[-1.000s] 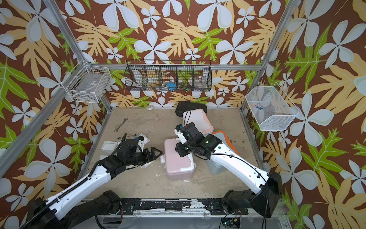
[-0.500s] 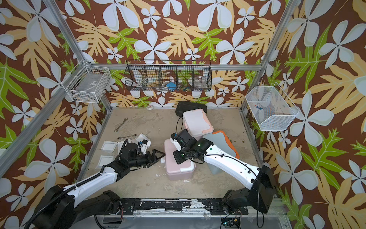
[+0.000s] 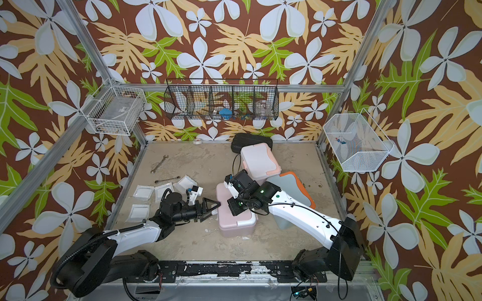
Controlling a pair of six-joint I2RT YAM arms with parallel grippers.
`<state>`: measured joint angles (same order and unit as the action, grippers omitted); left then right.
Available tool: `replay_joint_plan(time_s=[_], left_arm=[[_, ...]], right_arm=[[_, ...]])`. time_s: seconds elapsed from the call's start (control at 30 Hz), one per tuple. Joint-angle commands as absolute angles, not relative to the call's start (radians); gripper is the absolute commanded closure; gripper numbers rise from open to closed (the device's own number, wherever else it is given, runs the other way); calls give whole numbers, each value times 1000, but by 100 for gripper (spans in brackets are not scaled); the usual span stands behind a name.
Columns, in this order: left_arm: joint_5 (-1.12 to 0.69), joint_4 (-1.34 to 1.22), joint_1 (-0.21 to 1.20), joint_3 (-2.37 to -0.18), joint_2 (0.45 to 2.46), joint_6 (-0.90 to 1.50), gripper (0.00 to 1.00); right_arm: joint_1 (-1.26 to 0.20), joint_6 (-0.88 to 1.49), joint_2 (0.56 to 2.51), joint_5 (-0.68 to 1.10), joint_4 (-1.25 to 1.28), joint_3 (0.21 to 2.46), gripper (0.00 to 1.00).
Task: Open first aid kits and take out gauze
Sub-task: Fasten the fastener of the first aid kit.
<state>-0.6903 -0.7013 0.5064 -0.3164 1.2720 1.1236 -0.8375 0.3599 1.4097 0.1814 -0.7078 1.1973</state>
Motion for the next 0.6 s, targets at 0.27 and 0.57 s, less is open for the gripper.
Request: replay_joint_plan(time_s=[0.27,0.57], left_arm=[[-739,-950,538,-317,1299,1211,0],[-736,-949,538,-302,1271,1232,0]], right_arm=[[-838,367,1407,182,-725,1187,91],[-838,367,1400,176,-720,1177,91]])
